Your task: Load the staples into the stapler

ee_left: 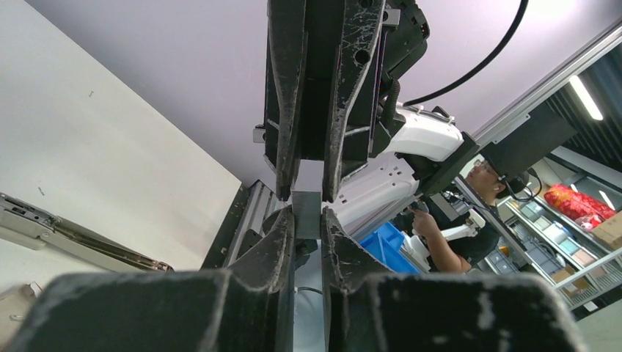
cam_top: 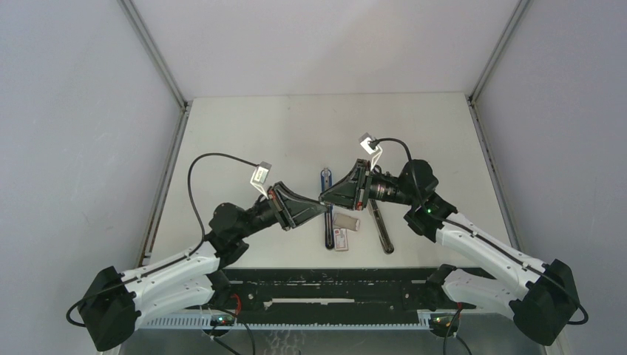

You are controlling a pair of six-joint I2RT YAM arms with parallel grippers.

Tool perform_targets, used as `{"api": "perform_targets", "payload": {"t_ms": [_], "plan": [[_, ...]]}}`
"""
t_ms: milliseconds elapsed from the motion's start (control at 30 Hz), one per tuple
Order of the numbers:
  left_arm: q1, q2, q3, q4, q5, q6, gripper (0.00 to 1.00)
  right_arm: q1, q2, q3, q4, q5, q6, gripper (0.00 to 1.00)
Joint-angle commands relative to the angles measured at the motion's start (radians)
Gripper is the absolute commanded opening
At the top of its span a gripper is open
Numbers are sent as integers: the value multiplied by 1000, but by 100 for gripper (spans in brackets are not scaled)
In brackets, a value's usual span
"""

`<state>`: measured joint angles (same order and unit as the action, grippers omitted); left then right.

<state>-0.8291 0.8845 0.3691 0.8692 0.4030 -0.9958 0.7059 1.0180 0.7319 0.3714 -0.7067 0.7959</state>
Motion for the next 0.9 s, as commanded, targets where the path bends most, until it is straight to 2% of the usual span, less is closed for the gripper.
{"api": "perform_targets", "payload": {"t_ms": [0,100,167,233,267,333,500,600,867], "plan": [[-4,-17,58,16,-6,-8,7,-3,-28,2,-58,50,-67,25],[-3,-32,48,-78,-20,9,6,-28,-49,1,-106,81,-103,44],[-3,-54,39,-186,-48,39,6,-60,-65,1,-145,96,-126,52],[-2,-82,35,-346,-103,87,6,-97,-85,1,-199,123,-156,57],[-2,-94,41,-484,-141,119,6,-109,-98,1,-237,153,-181,60],[-2,-107,53,-671,-258,168,7,-119,-129,-1,-314,235,-227,64],[-2,-39,92,-975,-475,221,7,-118,-182,-10,-478,429,-306,66],[-2,51,114,-1021,-523,234,7,-117,-193,-32,-523,476,-319,66],[-5,309,218,-1067,-541,237,7,-116,-212,-79,-543,485,-343,65]]}}
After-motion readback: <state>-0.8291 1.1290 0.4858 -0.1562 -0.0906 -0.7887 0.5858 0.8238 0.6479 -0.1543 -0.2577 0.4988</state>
